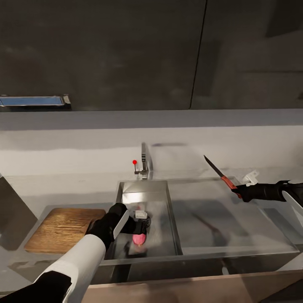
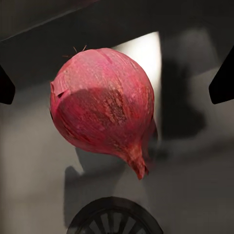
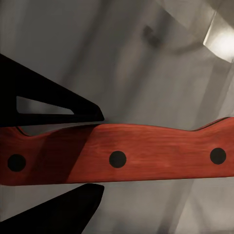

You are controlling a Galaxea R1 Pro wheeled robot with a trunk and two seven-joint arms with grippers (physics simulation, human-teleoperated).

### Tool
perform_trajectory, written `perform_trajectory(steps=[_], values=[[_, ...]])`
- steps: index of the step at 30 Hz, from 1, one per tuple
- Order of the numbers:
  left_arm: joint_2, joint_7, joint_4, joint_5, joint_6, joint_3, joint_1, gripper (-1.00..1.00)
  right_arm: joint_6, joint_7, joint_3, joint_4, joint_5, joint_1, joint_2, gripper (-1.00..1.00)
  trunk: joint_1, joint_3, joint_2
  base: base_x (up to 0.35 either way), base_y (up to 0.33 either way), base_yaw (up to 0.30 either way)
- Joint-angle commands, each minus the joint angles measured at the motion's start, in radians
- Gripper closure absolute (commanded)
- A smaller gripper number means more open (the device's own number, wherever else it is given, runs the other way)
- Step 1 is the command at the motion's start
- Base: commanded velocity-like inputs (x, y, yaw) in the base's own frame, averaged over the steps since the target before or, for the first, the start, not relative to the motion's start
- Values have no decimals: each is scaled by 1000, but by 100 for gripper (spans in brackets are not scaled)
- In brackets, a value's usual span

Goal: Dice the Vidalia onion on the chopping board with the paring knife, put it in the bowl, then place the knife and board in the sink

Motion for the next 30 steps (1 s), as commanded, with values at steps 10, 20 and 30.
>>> perform_trajectory(steps=[10, 20, 30], values=[[0, 9, 6, 0, 4, 0, -6, -100, 6, -2, 2, 0, -7, -2, -1, 100, 1, -2, -2, 0, 0, -1], [0, 20, 4, 0, 4, 0, -24, -100, 6, -2, 2, 0, -7, -2, -1, 100, 1, -5, -2, 0, 0, 0], [0, 20, 4, 0, 4, 0, -24, -100, 6, -2, 2, 0, -7, -2, -1, 100, 1, -15, -2, 0, 0, 0]])
